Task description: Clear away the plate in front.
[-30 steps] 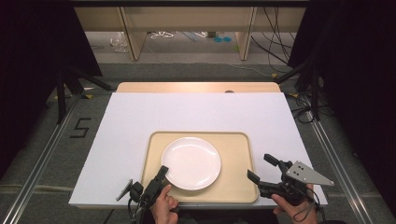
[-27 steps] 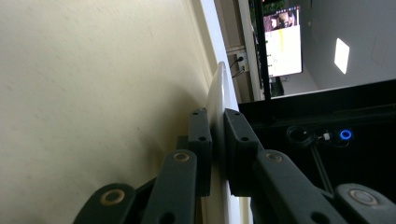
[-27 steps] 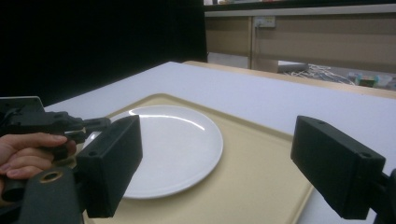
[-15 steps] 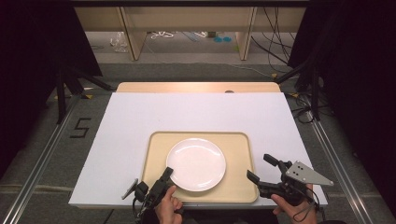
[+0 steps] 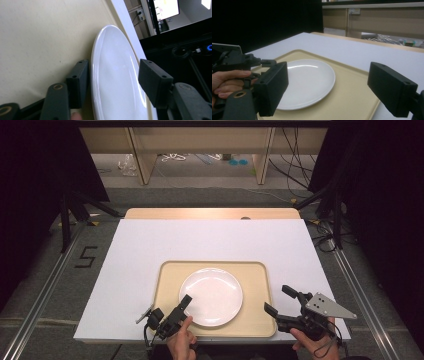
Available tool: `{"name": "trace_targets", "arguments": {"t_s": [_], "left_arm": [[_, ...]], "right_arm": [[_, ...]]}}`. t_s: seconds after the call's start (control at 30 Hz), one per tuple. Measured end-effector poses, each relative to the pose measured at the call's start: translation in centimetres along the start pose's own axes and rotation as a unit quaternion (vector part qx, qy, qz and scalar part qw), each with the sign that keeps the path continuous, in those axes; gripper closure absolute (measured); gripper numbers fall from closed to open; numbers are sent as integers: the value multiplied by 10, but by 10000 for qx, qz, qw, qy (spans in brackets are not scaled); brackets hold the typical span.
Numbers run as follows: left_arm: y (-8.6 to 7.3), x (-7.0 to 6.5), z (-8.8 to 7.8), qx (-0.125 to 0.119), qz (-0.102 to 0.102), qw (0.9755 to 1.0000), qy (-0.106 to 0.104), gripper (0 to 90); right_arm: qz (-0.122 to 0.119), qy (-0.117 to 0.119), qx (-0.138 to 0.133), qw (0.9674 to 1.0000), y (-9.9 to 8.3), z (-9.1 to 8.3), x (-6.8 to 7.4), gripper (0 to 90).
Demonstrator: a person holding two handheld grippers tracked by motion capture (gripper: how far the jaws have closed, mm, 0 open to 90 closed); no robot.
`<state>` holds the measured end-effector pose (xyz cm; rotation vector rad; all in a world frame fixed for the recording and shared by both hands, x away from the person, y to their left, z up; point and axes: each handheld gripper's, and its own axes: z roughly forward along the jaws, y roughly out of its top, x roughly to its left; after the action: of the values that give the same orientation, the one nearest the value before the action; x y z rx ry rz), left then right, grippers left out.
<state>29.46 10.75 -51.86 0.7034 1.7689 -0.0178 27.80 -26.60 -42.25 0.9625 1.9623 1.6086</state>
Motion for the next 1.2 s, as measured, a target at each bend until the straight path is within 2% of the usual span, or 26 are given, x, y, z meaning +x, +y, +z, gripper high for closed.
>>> {"name": "trace_targets", "arguments": {"t_s": [0.17, 0.33, 0.37, 0.5, 0.67, 0.7, 0.77, 0.83, 0.93, 0.97, 1.0, 1.03, 1.1, 1.13, 1.2], "left_arm": [[7, -5, -4, -89, 255, 9994, 220, 318], [10, -10, -4, -92, 538, 9985, 74, 285], [11, -11, -5, -43, 645, 9979, 97, 270], [11, -17, -7, -91, 972, 9952, 31, 257], [11, -22, -6, -52, 1140, 9934, -64, 228], [11, -23, -7, -52, 1203, 9927, -109, 223], [11, -25, -6, -60, 1394, 9901, -133, 214], [12, -27, -8, -37, 1772, 9840, -191, 188], [12, -32, -11, -79, 2159, 9759, -299, 177], [13, -33, -11, -90, 2225, 9741, -394, 177], [13, -34, -12, -95, 2321, 9713, -517, 177], [13, -34, -12, -95, 2321, 9713, -517, 173], [15, -38, -16, -110, 2621, 9624, -706, 172], [15, -40, -16, -163, 2613, 9621, -759, 170], [17, -42, -17, -209, 2733, 9580, -844, 167]], "right_arm": [[4, -2, 42, 10000, 0, 0, 0, 178], [-5, 15, 76, 10000, 0, 1, 1, 178], [-7, 8, 77, 10000, 0, 1, 1, 178], [-11, 5, 87, 10000, -1, 1, 1, 178], [-11, 7, 90, 10000, -1, 1, 1, 178], [-7, -25, 12, 10000, -1, 2, 1, 177], [-9, -27, 14, 10000, -1, 2, 1, 178], [-6, -38, 16, 10000, -1, 2, 1, 178], [-5, -7, 76, 10000, -1, 2, 1, 178], [-4, 9, 99, 10000, -1, 1, 1, 177], [0, 12, 88, 10000, -1, 2, 1, 177], [-6, -14, 74, 10000, -1, 2, 1, 177], [-95, 32, 19, 9999, -2, 3, -1, 177], [-40, 53, 57, 10000, -1, 3, 0, 176], [-82, 67, 61, 9999, -2, 4, 0, 175]]}}
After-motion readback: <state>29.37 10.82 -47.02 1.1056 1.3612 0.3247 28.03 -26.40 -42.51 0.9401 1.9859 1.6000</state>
